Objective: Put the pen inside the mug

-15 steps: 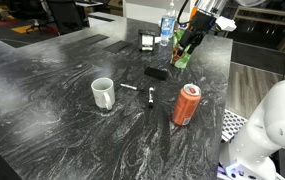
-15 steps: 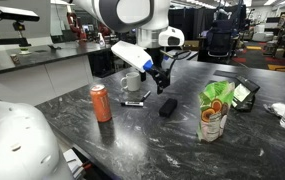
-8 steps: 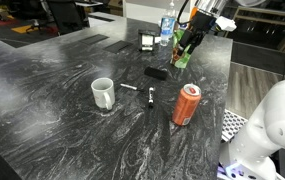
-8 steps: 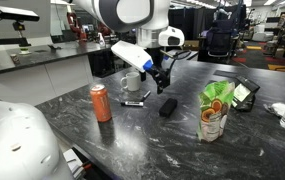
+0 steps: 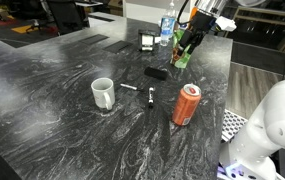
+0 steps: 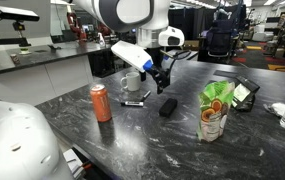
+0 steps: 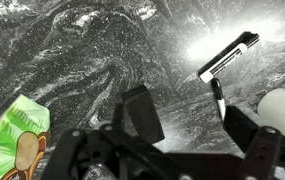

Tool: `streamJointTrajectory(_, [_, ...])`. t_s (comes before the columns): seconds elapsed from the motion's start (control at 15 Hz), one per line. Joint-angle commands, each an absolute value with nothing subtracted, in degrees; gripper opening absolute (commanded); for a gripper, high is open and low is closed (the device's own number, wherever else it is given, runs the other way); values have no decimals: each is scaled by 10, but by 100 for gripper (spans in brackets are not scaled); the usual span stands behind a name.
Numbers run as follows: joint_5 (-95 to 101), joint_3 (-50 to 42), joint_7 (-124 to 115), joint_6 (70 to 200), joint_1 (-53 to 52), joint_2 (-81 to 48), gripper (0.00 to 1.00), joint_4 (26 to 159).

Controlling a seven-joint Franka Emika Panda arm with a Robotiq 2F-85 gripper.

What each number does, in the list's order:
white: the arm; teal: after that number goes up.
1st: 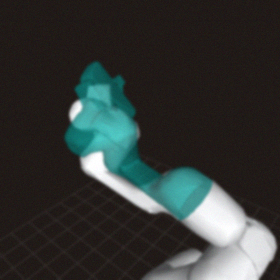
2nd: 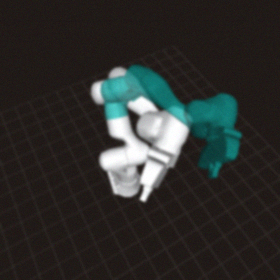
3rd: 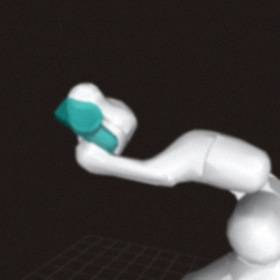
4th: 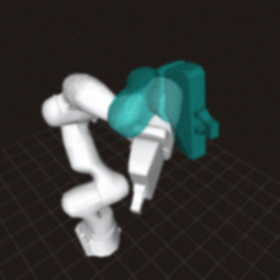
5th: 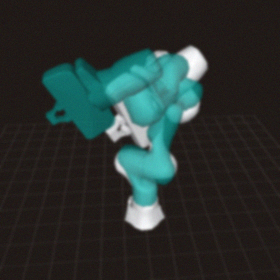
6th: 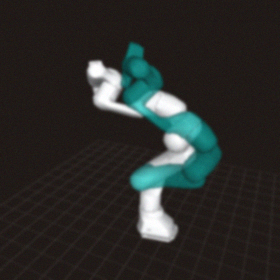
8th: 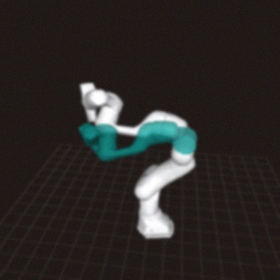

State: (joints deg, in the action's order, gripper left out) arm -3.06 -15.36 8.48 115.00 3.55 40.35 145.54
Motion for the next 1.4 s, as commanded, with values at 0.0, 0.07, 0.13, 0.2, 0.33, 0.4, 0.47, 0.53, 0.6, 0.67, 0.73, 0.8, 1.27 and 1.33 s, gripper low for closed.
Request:
streamJointTrajectory(0.0, [-45,-147,92,1143,44,373,100,1429])
streamJointTrajectory(0.07, [-47,-146,88,1148,43,364,100,1422])
streamJointTrajectory(0.13, [-48,-145,85,1153,42,354,100,1413])
streamJointTrajectory(0.2, [-48,-143,84,1158,41,344,100,1405])
streamJointTrajectory(0.33, [-50,-140,86,1168,36,319,100,1386])
streamJointTrajectory(0.4, [-52,-138,88,1177,33,304,100,1379])
streamJointTrajectory(0.47, [-56,-135,88,1182,30,288,100,1371])
streamJointTrajectory(0.53, [-61,-131,86,1186,25,267,100,1362])
streamJointTrajectory(0.6, [-64,-126,86,1182,22,249,100,1355])
streamJointTrajectory(0.67, [-70,-121,85,1164,17,227,100,1343])
streamJointTrajectory(0.73, [-65,-109,69,1144,19,202,100,1330])
streamJointTrajectory(0.8, [-63,-101,62,1124,16,179,100,1316])
streamJointTrajectory(1.27, [-25,-31,6,1056,7,40,100,1205])
streamJointTrajectory(1.33, [-20,-26,6,1048,5,24,100,1190])
